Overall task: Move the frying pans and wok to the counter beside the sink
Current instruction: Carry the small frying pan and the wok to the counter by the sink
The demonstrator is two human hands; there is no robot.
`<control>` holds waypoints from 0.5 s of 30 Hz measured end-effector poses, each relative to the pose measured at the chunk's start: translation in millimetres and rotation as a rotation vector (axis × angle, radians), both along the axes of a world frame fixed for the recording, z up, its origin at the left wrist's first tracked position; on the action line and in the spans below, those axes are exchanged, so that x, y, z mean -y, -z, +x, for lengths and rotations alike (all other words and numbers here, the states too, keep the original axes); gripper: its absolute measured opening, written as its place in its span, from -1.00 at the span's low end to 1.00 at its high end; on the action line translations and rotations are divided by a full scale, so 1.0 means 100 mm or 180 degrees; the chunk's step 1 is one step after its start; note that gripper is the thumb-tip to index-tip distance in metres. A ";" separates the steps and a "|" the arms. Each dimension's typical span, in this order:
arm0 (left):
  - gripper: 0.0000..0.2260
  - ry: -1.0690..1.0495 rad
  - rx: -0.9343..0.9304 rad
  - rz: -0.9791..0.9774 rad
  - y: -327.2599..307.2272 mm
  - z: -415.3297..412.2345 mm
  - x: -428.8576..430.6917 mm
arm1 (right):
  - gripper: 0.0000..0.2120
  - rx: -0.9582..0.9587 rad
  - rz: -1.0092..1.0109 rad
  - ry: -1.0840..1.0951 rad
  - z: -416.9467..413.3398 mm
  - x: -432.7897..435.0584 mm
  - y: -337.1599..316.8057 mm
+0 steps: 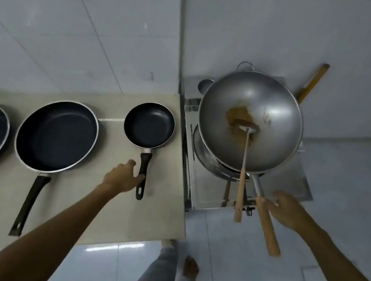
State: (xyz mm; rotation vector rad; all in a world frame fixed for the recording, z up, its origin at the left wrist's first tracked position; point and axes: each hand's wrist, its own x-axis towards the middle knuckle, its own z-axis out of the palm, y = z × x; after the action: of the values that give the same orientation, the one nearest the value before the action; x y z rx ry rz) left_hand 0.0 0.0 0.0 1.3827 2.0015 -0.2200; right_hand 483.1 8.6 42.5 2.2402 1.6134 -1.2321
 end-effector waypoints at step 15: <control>-0.90 -0.2231 0.2159 0.0298 0.66 0.24 -0.08 | -0.65 -0.0869 0.0169 0.1510 -0.29 0.41 0.34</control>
State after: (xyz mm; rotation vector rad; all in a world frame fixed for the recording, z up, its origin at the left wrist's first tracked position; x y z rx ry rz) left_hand 24.2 7.9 -65.7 0.5971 1.7711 0.5863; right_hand 453.9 -32.2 8.4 2.6874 1.2287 -1.6849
